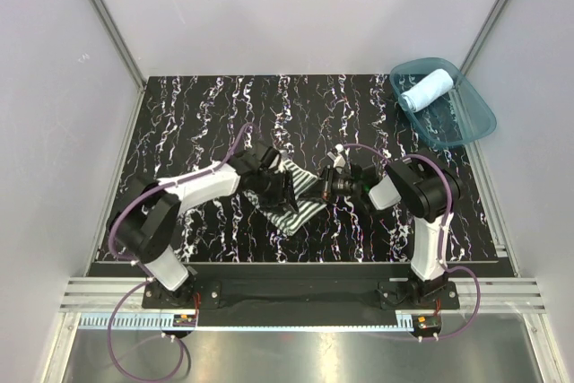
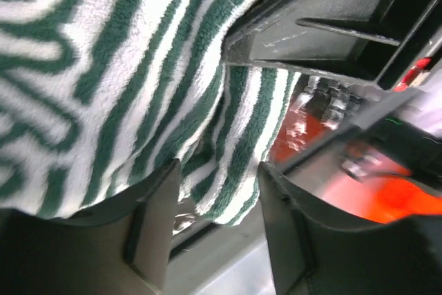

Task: Roll the towels
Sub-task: Roll the towel

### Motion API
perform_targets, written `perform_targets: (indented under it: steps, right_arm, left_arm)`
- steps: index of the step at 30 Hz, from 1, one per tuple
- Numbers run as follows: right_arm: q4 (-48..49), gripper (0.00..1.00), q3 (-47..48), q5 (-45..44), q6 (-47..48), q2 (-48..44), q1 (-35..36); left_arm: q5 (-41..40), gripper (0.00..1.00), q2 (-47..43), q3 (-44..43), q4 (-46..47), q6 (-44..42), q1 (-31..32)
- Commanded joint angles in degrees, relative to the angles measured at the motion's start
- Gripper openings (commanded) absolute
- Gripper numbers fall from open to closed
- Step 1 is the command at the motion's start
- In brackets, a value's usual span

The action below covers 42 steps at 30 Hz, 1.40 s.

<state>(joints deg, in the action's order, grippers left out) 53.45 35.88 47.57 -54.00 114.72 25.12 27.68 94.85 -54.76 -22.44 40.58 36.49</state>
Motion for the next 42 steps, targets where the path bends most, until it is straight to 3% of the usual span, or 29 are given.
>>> perform_targets:
  steps: [1, 5, 9, 17, 25, 32, 35, 38, 42]
  right_arm:
    - [-4.8, 0.10, 0.6, -3.8, 2.8, 2.5, 0.3]
    - [-6.2, 0.10, 1.4, -3.9, 3.1, 3.0, 0.5]
    - [-6.8, 0.10, 1.7, -3.8, 3.2, 3.2, 0.5]
    - [-7.2, 0.10, 2.0, -3.5, 3.2, 3.5, 0.5]
    - [-7.5, 0.09, 2.5, -3.1, 3.2, 4.1, 0.7]
    - [-7.9, 0.09, 2.9, -2.9, 3.2, 4.3, 0.6]
    - [-8.1, 0.09, 3.0, -2.7, 3.0, 4.4, 0.6]
    - [-8.9, 0.09, 3.1, -2.5, 3.1, 3.8, 0.6]
    - [-12.1, 0.11, 4.1, -2.7, 3.3, 1.8, 0.6]
  left_arm:
    - [-18.4, 0.55, -5.8, -7.3, -10.8, -9.3, 6.3]
    - [-31.1, 0.57, -8.2, -10.6, -11.8, -15.5, 14.2]
    - [-34.4, 0.62, -7.4, -10.7, -10.7, -18.0, 20.0]
    - [-38.4, 0.62, -3.7, -6.7, -8.7, -17.1, 21.0]
    - [-35.8, 0.60, -1.8, -1.7, -1.3, -19.5, 21.1]
    - [-34.4, 0.38, -1.5, 1.0, 2.4, -20.0, 21.1]
    - [-34.4, 0.13, -1.8, 1.8, 2.5, -19.9, 21.1]
    - [-33.1, 0.00, -2.6, 3.0, 2.6, -19.2, 21.0]
    - [-28.5, 0.00, -3.9, 5.3, 5.1, -16.4, 20.3]
